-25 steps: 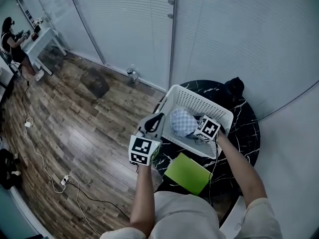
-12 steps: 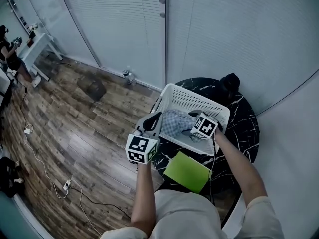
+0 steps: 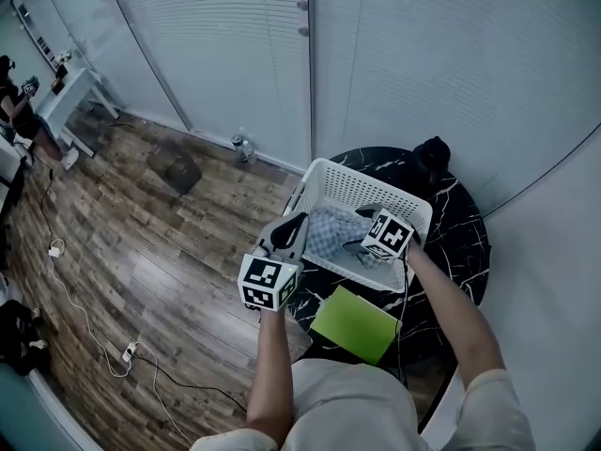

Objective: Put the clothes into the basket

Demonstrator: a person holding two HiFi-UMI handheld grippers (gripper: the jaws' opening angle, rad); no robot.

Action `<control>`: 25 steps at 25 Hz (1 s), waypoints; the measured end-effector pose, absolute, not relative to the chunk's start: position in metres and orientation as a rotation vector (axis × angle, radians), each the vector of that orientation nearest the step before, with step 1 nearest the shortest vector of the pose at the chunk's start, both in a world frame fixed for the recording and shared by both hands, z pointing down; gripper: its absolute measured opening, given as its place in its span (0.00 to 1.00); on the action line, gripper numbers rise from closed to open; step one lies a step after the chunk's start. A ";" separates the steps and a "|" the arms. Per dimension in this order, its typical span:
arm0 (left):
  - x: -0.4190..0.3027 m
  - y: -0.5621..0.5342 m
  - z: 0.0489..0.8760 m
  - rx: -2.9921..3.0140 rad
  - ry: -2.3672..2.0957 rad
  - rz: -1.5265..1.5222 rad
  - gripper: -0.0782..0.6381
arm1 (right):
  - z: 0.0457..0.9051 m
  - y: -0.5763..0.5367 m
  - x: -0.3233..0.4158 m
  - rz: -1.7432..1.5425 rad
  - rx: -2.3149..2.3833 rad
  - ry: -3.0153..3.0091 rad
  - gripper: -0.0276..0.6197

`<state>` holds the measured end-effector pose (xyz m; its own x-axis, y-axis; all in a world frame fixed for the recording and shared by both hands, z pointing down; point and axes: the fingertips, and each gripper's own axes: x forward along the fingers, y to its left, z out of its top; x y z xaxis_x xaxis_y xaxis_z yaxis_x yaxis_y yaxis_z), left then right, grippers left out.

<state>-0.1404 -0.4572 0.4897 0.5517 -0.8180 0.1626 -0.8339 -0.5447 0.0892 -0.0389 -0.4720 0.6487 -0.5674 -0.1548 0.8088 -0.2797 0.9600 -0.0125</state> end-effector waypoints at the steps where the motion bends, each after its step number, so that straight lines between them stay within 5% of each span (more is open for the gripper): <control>1: -0.141 -0.457 0.490 2.627 -1.412 0.156 0.13 | 0.648 -0.472 -0.040 0.170 0.306 -2.188 0.69; 25: -0.130 -0.450 0.478 2.678 -1.346 0.184 0.13 | 0.606 -0.457 -0.041 0.101 0.141 -2.141 0.69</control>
<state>-0.1299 -0.4500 0.4782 0.5926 -0.7873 0.1704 -0.8041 -0.5905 0.0684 -0.0414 -0.4573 0.6062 -0.5390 -0.0616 0.8400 -0.1404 0.9899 -0.0175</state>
